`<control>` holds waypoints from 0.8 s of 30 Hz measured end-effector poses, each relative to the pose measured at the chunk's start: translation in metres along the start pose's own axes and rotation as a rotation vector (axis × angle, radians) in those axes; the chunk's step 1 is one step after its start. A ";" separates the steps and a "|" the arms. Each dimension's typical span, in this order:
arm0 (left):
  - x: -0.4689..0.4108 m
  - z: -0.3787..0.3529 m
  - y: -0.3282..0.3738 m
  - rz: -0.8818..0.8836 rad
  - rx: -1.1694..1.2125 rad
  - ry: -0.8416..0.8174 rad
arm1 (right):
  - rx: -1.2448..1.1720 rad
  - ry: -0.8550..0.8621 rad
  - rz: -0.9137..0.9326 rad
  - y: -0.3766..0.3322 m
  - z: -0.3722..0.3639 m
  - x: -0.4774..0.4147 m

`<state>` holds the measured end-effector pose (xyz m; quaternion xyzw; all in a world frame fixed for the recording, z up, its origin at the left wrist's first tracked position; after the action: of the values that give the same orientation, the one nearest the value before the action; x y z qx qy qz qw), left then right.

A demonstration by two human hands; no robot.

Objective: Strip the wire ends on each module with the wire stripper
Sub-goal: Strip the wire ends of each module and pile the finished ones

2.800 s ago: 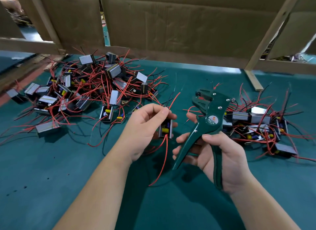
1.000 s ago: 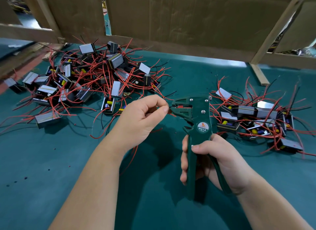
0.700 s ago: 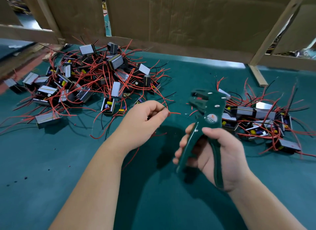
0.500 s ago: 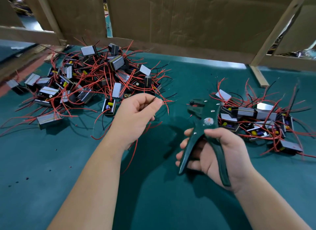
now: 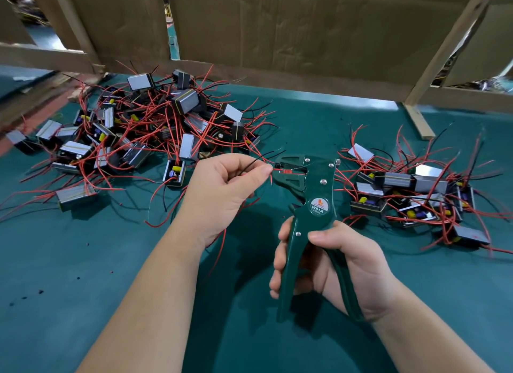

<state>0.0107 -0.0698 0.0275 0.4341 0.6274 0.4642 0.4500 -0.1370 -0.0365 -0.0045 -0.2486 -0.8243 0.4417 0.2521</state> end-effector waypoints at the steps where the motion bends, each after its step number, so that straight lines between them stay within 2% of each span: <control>1: 0.000 -0.001 0.000 0.003 0.003 -0.002 | 0.002 0.004 0.000 0.000 0.000 0.000; 19: 0.000 0.001 -0.001 -0.018 -0.021 -0.014 | 0.012 0.022 0.002 0.000 0.002 0.001; 24: 0.000 -0.001 0.000 -0.024 -0.037 -0.032 | 0.041 0.073 -0.002 0.000 0.004 0.002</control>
<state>0.0094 -0.0696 0.0280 0.4254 0.6166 0.4633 0.4735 -0.1414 -0.0375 -0.0058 -0.2587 -0.8057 0.4488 0.2874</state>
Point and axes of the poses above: each hand's wrist, its own x-axis away from the middle knuckle, its own z-axis out of the back of the hand, y = z × x, the point moved 6 cm from there along -x, towards the middle knuckle, and after that the axes turned 6 degrees about x, right-handed, at the moved point
